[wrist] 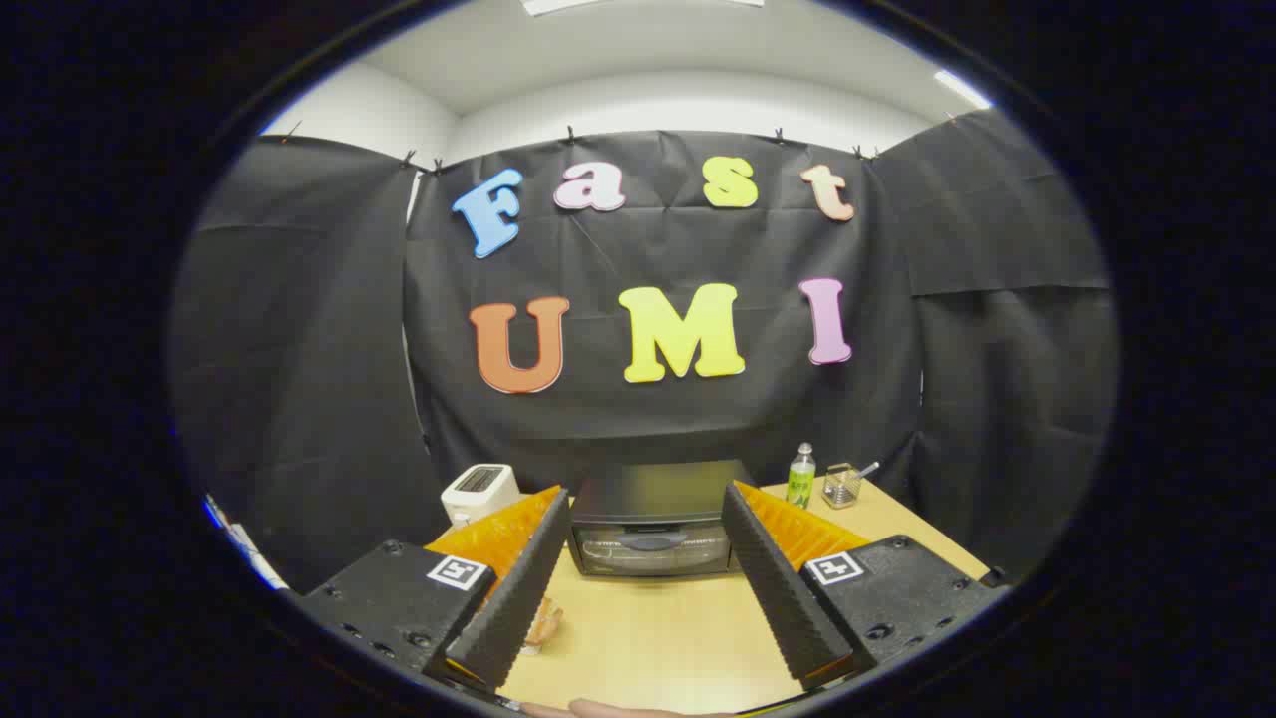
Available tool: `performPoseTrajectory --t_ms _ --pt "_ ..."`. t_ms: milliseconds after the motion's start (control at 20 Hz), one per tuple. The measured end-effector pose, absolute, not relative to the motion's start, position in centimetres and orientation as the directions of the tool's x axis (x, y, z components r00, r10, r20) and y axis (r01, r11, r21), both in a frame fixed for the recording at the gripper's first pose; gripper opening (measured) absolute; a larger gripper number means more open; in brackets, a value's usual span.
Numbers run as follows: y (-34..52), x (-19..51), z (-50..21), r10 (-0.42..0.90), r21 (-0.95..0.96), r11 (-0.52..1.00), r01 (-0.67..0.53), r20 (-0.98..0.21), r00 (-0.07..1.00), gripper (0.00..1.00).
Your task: Open the toaster oven, put the food inside, and close the toaster oven door.
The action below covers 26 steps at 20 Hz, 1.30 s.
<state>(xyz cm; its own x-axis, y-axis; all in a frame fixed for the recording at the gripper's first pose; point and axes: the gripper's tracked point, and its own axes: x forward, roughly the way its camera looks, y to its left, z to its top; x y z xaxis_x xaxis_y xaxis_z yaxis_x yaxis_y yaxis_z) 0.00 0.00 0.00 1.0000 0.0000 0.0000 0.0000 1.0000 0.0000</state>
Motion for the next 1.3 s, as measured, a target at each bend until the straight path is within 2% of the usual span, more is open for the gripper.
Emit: performPoseTrajectory --t_ms 750,1000,1300 --pt "-1.0 0.8 -1.0 -0.036 -0.022 0.999 0.036 0.003 0.999 1.0" --pt "-0.5 6.0 -2.0 -0.018 -0.013 1.0 0.018 -0.021 1.0 1.0" --pt "-2.4 16.1 -6.2 -0.025 -0.032 0.999 0.022 -0.097 0.995 1.0"
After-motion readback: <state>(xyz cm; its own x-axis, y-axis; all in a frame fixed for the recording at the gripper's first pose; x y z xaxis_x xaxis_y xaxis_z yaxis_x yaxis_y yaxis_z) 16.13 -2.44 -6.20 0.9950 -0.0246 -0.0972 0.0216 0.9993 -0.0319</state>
